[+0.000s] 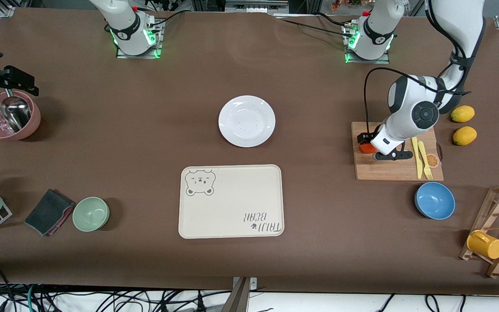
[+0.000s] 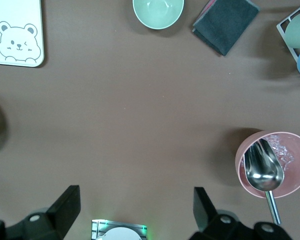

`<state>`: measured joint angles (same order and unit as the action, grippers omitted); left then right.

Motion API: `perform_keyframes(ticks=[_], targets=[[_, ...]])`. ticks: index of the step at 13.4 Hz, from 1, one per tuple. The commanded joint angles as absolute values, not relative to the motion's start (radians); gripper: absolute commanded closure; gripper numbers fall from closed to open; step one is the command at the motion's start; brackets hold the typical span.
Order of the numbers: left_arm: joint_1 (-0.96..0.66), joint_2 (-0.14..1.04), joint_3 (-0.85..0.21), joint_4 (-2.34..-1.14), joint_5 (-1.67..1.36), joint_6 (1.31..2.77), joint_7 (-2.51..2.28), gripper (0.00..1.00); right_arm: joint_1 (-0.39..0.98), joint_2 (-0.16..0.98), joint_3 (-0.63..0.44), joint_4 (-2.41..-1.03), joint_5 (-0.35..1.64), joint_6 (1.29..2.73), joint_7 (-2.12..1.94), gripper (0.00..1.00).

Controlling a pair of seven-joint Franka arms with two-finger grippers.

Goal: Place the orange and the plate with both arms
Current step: 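Lift the orange with the left gripper and carry it over the white plate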

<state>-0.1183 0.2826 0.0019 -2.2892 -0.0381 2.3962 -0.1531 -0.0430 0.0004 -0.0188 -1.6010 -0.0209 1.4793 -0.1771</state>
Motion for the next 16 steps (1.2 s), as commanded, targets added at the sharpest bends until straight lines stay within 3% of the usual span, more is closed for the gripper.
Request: perform_keyframes(ticks=[1, 3, 7, 12, 16], targets=[[-0.127, 0.276, 0.011, -2.293, -0.043, 2.399, -0.149, 0.79, -0.057, -0.014, -0.014, -1.612, -0.005, 1.473, -0.186, 0.00], [-0.127, 0.236, 0.011, -2.286, -0.048, 2.367, -0.164, 0.88, -0.057, -0.014, -0.014, -1.612, -0.005, 1.473, -0.186, 0.00], [-0.198, 0.144, -0.009, -2.276, -0.116, 2.324, -0.166, 0.90, -0.057, -0.014, -0.014, -1.612, -0.005, 1.473, -0.186, 0.00], [-0.423, 0.123, -0.015, -2.237, -0.187, 2.322, -0.292, 0.95, -0.058, -0.014, -0.014, -1.612, -0.005, 1.474, -0.186, 0.00], [-0.608, 0.195, -0.028, -2.117, -0.233, 2.324, -0.499, 0.94, -0.058, -0.014, -0.014, -1.612, -0.005, 1.473, -0.186, 0.00]])
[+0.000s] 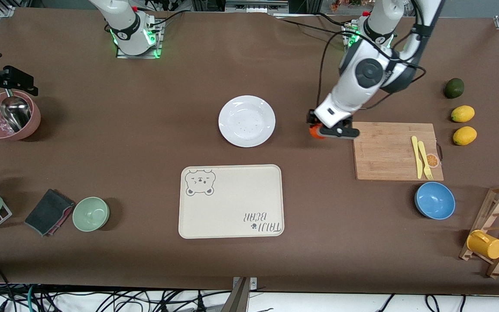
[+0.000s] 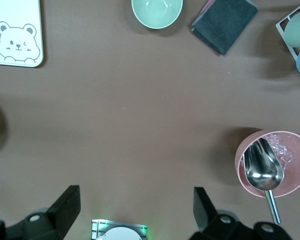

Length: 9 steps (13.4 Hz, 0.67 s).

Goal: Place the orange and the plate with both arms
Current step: 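Lift the orange with the left gripper and carry it over the white plate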

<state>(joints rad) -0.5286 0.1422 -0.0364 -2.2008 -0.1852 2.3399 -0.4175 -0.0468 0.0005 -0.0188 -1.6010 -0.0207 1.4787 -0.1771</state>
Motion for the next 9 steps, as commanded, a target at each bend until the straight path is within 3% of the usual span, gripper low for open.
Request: perform_keyframes(ticks=[1, 5, 9], targets=[[-0.661, 0.231, -0.028, -2.070, -0.241, 2.324, -0.556, 0.94, -0.058, -0.014, -0.014, -1.612, -0.005, 1.473, -0.186, 0.00], [-0.823, 0.428, -0.028, -1.867, -0.242, 2.326, -0.809, 0.94, -0.058, -0.014, -0.014, -1.612, -0.005, 1.473, -0.186, 0.00], [-0.873, 0.543, -0.028, -1.787, -0.242, 2.333, -0.909, 0.87, -0.058, -0.014, -0.014, -1.612, -0.005, 1.471, -0.186, 0.00]])
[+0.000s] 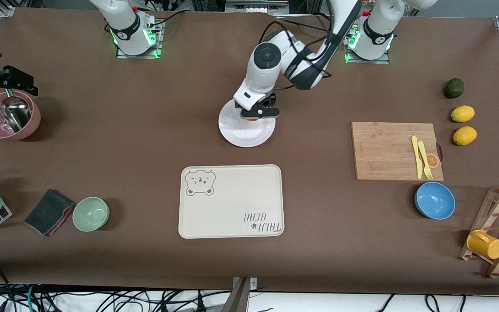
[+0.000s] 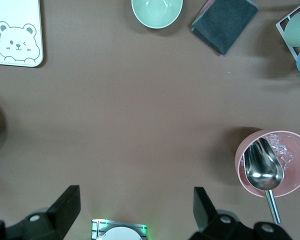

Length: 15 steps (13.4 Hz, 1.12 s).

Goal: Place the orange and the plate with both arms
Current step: 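Lift the orange with the left gripper and carry it over the white plate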

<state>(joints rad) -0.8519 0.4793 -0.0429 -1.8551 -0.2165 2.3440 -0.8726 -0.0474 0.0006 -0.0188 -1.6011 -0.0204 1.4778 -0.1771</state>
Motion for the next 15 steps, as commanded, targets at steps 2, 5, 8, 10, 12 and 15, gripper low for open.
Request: perform_keyframes(ticks=[2, 5, 8, 10, 12, 15], targets=[[-0.890, 0.574, -0.028, -1.770, -0.247, 2.336, -0.936, 0.84, -0.058, -0.015, -0.014, -1.612, -0.005, 1.470, -0.175, 0.00], [-0.890, 0.586, -0.028, -1.769, -0.249, 2.336, -0.942, 0.52, -0.058, -0.014, -0.014, -1.612, -0.005, 1.471, -0.173, 0.00], [-0.890, 0.612, -0.028, -1.769, -0.247, 2.358, -0.948, 0.30, -0.058, -0.014, -0.014, -1.612, -0.005, 1.471, -0.172, 0.00], [-0.890, 0.615, -0.028, -1.769, -0.247, 2.367, -0.968, 0.22, -0.058, -0.014, -0.014, -1.612, -0.005, 1.471, -0.172, 0.00], [-0.888, 0.609, -0.029, -1.770, -0.245, 2.365, -0.976, 0.08, -0.058, -0.014, -0.014, -1.612, -0.005, 1.471, -0.172, 0.00], [-0.877, 0.572, -0.029, -1.772, -0.247, 2.349, -0.976, 0.00, -0.058, -0.014, -0.014, -1.612, -0.005, 1.471, -0.172, 0.00]])
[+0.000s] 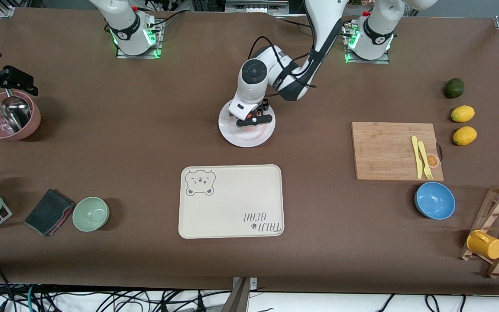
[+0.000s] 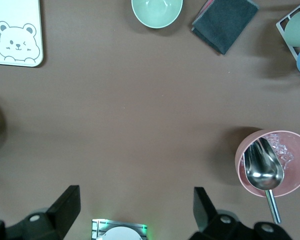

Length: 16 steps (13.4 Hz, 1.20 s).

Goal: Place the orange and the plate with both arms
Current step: 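Lift the orange with the left gripper and carry it over the white plate, then lower the orange onto the plate and open the left gripper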

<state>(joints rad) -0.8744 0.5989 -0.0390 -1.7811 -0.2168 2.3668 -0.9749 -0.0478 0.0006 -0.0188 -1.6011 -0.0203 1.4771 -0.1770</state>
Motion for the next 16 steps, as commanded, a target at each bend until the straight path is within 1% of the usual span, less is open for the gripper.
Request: perform_keyframes(ticks=[1, 4, 6, 8, 10, 12, 14, 16], targets=[[-0.865, 0.548, -0.029, -1.776, -0.247, 2.329, -0.971, 0.00, -0.058, -0.014, -0.012, -1.612, -0.005, 1.471, -0.172, 0.00], [-0.792, 0.453, -0.028, -1.776, -0.245, 2.208, -0.963, 0.00, -0.057, -0.012, -0.012, -1.612, -0.005, 1.471, -0.182, 0.00], [-0.720, 0.369, -0.028, -1.776, -0.239, 2.119, -0.960, 0.00, -0.057, -0.003, -0.011, -1.612, -0.005, 1.467, -0.181, 0.00], [-0.642, 0.261, -0.028, -1.781, -0.236, 2.021, -0.943, 0.00, -0.039, 0.047, 0.005, -1.612, 0.008, 1.401, -0.172, 0.00], [-0.565, 0.162, -0.026, -1.778, -0.230, 1.901, -0.930, 0.00, -0.018, 0.145, 0.011, -1.617, 0.134, 1.408, -0.172, 0.00], [-0.478, 0.092, -0.026, -1.778, -0.223, 1.794, -0.913, 0.00, 0.006, 0.219, 0.012, -1.624, 0.245, 1.478, -0.170, 0.00], [-0.404, 0.026, -0.026, -1.781, -0.178, 1.677, -0.779, 0.00, 0.040, 0.285, 0.012, -1.626, 0.363, 1.508, -0.170, 0.00], [-0.316, -0.024, -0.023, -1.782, -0.161, 1.568, -0.630, 0.00, 0.075, 0.349, 0.017, -1.637, 0.524, 1.543, -0.175, 0.00]])
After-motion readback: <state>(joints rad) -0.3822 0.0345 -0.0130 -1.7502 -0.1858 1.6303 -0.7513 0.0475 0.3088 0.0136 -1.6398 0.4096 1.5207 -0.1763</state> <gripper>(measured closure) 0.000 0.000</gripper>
